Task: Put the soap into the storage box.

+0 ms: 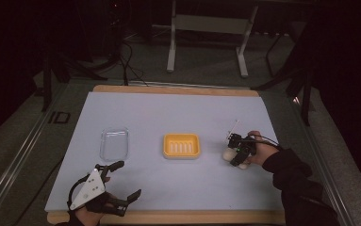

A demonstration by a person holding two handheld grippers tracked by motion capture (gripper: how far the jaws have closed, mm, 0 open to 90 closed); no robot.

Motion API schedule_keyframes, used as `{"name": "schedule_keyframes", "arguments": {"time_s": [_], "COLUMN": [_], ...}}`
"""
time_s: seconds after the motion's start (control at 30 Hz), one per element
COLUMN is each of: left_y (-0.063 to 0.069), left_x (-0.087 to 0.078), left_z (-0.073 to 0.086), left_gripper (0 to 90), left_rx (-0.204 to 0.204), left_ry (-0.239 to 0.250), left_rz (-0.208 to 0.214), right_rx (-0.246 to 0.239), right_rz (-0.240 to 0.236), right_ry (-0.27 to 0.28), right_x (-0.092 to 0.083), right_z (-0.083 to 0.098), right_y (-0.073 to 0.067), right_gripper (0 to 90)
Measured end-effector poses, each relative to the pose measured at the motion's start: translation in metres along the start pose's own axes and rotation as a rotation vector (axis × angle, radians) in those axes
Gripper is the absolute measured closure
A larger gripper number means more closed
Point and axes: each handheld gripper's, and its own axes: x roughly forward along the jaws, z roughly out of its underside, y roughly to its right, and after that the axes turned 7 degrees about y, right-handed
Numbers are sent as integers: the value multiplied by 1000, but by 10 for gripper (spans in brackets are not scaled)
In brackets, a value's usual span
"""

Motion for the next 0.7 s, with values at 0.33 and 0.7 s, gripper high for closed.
{"name": "schedule_keyframes", "arguments": {"time_s": [0.33, 0.7], "left_y": [0, 1], "left_x": [0, 1], "left_z": [0, 0], "left_gripper": [12, 12], "left_rx": [-1, 3], "left_ry": [-1, -9], "left_rz": [0, 5], "right_rx": [-68, -153], "right_rz": [-2, 4], "right_ry": [-1, 21], "right_x": [-12, -30], "right_z": [-2, -12], "right_y": [-3, -7], "right_gripper": [501, 501]}}
